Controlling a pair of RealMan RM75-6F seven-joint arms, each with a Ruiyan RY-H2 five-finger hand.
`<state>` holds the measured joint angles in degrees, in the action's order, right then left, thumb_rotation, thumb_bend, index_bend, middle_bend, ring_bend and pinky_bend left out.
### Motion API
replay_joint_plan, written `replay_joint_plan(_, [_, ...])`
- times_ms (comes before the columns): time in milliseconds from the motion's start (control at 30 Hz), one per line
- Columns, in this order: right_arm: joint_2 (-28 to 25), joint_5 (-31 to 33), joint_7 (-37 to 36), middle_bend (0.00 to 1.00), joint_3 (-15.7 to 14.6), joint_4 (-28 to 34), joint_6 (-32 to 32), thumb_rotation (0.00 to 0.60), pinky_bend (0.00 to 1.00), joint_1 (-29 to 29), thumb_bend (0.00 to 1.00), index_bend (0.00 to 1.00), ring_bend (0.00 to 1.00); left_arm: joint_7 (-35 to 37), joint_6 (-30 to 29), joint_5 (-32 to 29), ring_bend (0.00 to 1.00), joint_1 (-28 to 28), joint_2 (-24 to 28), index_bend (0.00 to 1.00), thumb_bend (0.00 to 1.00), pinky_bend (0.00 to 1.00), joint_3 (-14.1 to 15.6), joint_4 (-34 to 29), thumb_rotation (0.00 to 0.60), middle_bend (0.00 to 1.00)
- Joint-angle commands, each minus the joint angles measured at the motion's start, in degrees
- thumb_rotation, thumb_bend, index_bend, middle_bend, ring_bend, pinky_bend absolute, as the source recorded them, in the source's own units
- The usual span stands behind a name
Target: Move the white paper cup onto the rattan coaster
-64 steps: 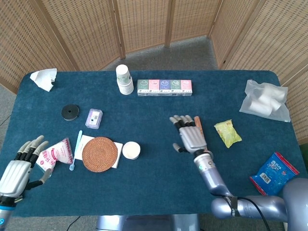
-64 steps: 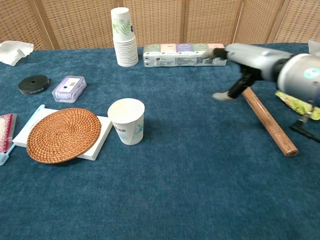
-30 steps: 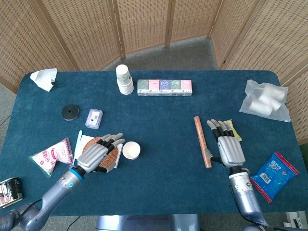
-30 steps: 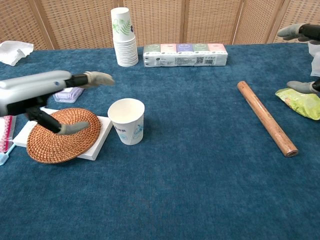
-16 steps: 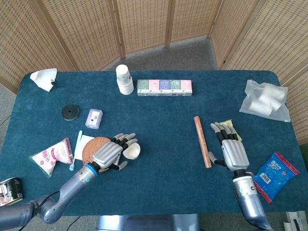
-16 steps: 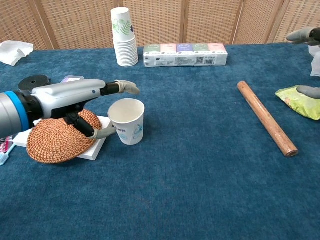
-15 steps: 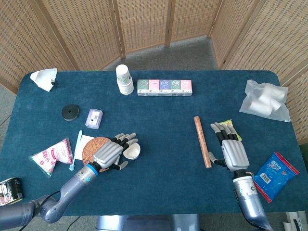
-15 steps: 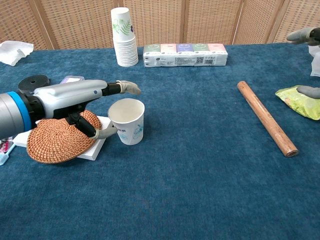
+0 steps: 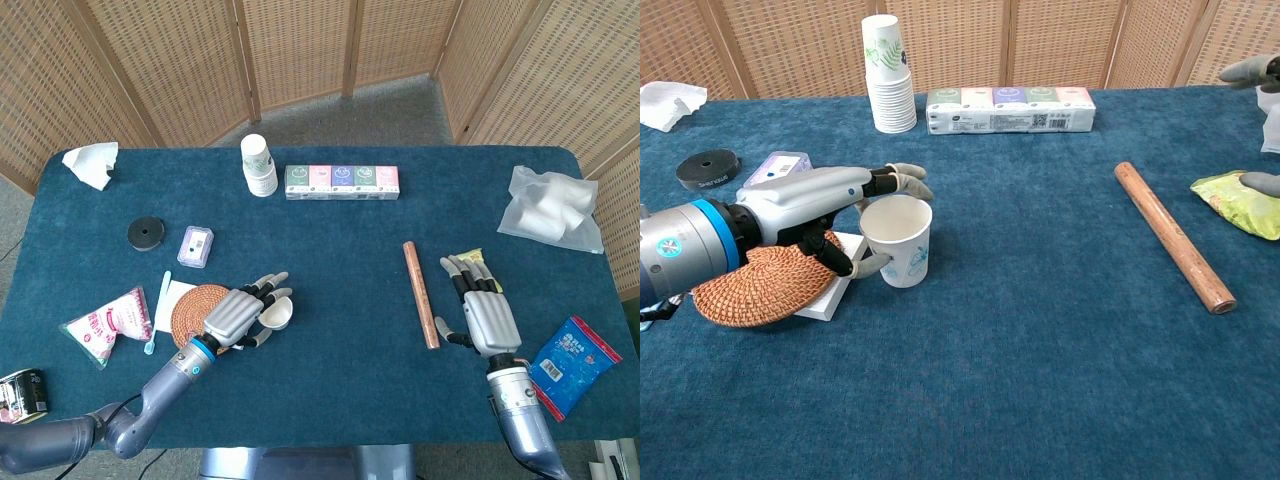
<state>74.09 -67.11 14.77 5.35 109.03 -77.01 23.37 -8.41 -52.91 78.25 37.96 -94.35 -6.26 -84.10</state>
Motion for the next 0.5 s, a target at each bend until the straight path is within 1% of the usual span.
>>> replay_joint_plan(33, [-0.21, 0.00, -0.06, 0.00, 0.12, 0.12, 0.40, 0.600, 0.00, -0.20, 0.37, 0.00, 0.00, 1.09, -0.87, 0.94, 0.15, 0.32, -1.37, 0.19, 0.48, 0.40, 0.15, 1.71, 0.600, 0.09])
replay_joint_plan(100, [-0.37, 0.03, -0.07, 0.00, 0.21, 0.19, 0.69, 0.600, 0.00, -0.34, 0.36, 0.00, 0.00, 1.60, -1.17, 1.42, 0.17, 0.46, -1.83, 0.21, 0.48, 0.45, 0.28, 2.39, 0.600, 0.11])
replay_joint_plan(300, [-0.40, -0.01, -0.34, 0.00, 0.66, -0.05, 1.22, 0.600, 0.00, -0.82, 0.36, 0.00, 0.00, 3.52, -2.17, 2.48, 0.22, 0.74, -1.55, 0.24, 0.48, 0.51, 0.19, 2.77, 0.600, 0.14])
replay_joint_plan(400, [-0.30, 0.16, -0.47, 0.00, 0.83, -0.19, 1.68, 0.600, 0.00, -0.97, 0.36, 0.00, 0.00, 3.86, -2.48, 2.67, 0.23, 0.50, 0.22, 0.24, 0.48, 0.51, 0.48, 1.18, 0.600, 0.15])
replay_joint_plan(500, [-0.17, 0.51, -0.33, 0.00, 1.12, -0.36, 2.15, 0.600, 0.00, -0.98, 0.36, 0.00, 0.00, 3.52, -3.69, 3.13, 0.23, -0.33, 3.30, 0.21, 0.48, 0.52, 1.02, -1.67, 0.600, 0.14])
